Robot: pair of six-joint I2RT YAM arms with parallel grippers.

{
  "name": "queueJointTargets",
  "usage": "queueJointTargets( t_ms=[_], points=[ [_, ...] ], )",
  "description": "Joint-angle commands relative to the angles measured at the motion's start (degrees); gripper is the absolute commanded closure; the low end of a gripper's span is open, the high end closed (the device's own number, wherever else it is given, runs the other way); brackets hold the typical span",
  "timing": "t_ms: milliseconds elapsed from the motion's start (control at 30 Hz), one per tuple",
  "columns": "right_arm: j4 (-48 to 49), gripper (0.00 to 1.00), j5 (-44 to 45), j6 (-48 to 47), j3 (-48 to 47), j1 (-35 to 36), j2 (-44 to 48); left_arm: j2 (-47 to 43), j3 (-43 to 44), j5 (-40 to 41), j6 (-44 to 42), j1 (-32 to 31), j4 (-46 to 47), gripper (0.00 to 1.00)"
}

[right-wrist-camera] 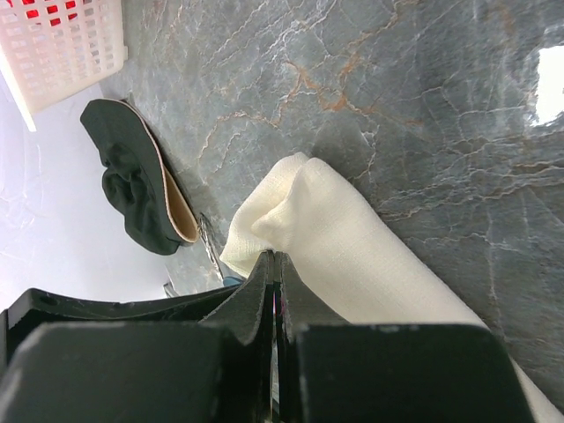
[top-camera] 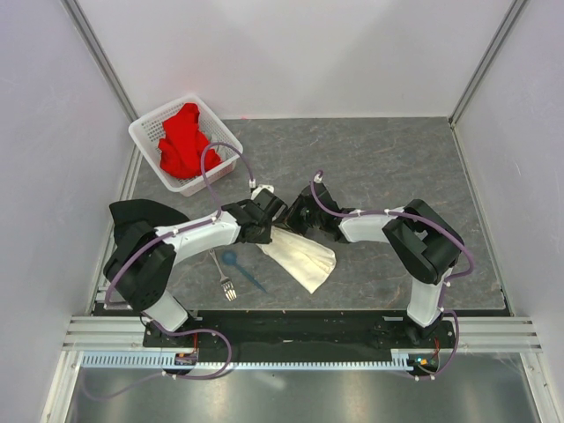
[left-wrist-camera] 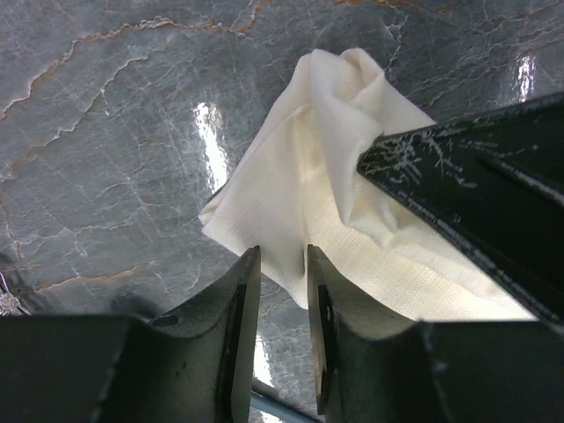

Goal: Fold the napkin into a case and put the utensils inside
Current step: Stuff the top corner of the smaller-rectangle-folded napkin into the folded napkin.

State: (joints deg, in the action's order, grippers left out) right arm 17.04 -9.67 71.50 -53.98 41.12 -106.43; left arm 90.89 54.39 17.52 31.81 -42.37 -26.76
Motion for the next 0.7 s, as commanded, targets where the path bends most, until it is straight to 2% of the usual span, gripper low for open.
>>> queueJointTargets(
  t_ms=[0,133,167,367,500,667],
  points=[
    [0.37,1.0,-0.7,-0.75,0.19,0.89,0.88,1.57,2.82,2.87,-1.84,-0.43,0.13,0.69],
    [-0.95,1.0,-0.44,-1.1,-0.16,1.59,0.88,0.61,3.09,1.82,-0.79,-0.43,0.48,0.91],
    [-1.3,1.0,-0.26,-1.1,-0.34,1.94,0.88,0.08,3.0,1.64,-0.7,-0.43,0.75,0.93],
    [-1.83,1.0,-0.17,0.56,-0.17,4.05,0.88,-1.24,2.83,0.85,-0.26,-0.17,1.63,0.98],
    [-0.87,1.0,0.09,3.11,0.89,5.63,0.26,-0.89,2.21,0.32,0.97,0.01,1.98,0.98],
    [4.05,1.0,0.44,4.87,1.86,6.25,-2.8,-2.38,0.28,-1.17,1.67,0.09,4.78,0.98]
  ],
)
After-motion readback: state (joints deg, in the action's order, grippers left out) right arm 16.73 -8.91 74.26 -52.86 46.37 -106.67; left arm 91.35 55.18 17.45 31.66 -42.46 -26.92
